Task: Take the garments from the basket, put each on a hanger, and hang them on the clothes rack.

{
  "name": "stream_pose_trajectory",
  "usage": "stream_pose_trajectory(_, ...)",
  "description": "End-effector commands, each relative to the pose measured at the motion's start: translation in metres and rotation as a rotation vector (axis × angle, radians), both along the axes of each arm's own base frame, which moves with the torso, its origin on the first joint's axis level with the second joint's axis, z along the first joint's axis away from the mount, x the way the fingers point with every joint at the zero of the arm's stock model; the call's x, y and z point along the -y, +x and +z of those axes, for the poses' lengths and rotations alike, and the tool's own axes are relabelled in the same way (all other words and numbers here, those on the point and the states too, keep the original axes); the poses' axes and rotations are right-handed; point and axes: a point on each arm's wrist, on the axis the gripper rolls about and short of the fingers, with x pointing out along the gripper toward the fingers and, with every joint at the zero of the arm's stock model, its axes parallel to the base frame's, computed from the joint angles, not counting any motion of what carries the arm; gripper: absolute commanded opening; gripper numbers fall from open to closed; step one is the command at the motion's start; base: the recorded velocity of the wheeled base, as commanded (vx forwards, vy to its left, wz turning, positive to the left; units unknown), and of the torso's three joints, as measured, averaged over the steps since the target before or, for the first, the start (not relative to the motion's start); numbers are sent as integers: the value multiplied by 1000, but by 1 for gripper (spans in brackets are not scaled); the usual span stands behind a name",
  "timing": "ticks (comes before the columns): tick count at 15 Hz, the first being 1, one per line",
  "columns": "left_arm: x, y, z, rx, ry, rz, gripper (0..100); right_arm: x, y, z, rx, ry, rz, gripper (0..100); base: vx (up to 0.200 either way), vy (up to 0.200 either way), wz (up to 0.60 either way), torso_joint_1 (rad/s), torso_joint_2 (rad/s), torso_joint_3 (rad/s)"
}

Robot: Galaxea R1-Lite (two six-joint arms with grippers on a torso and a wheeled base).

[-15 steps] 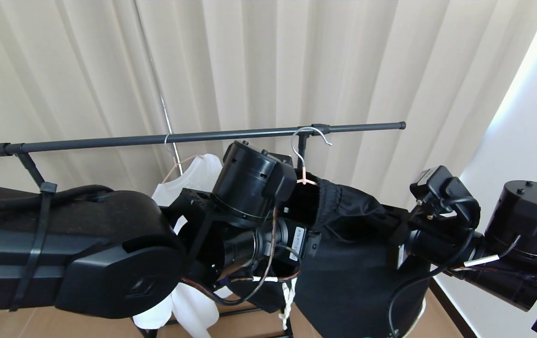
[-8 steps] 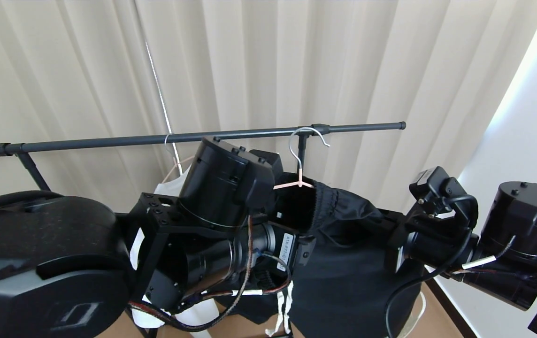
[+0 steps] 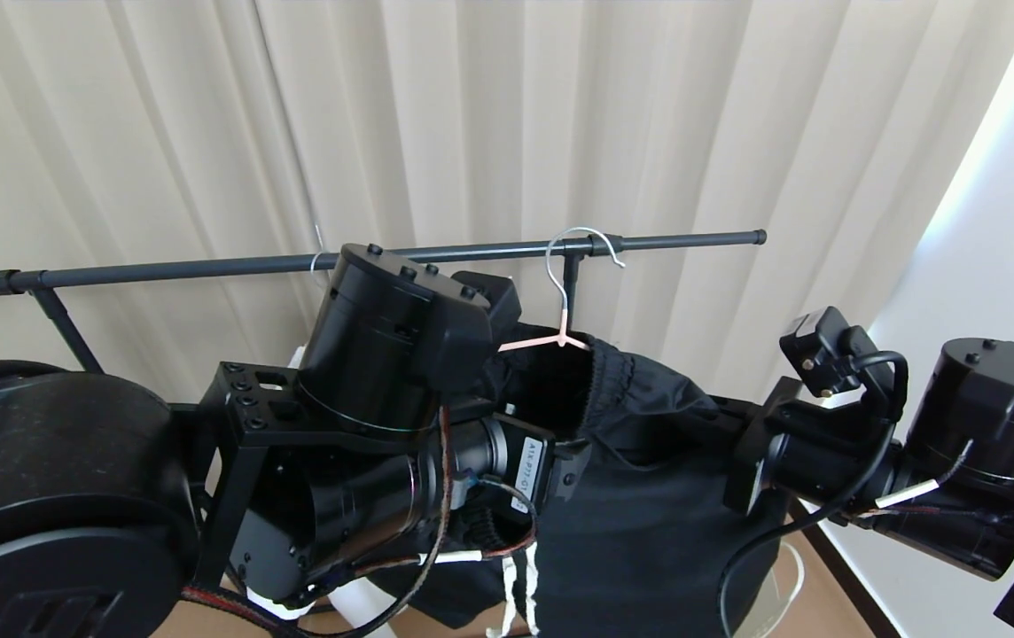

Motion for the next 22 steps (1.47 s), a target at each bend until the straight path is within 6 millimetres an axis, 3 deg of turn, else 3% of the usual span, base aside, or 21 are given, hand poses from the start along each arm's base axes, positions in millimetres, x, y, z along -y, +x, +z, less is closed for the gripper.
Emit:
stream_pose_trajectory(1, -2, -2, 3, 8, -6, 5, 100, 0, 1, 0, -4, 5, -2, 0, 0, 0, 0, 0, 0, 0)
stream_pose_trajectory(11, -21, -16, 8, 52, 37, -17, 100, 6, 5, 1, 27, 31, 12, 0, 0, 0, 0, 0, 0, 0)
stream_pose_trajectory(22, -27, -21, -6, 73, 158, -26, 100, 6, 5, 1, 13, 45, 16, 0, 0, 0, 0, 0, 0, 0)
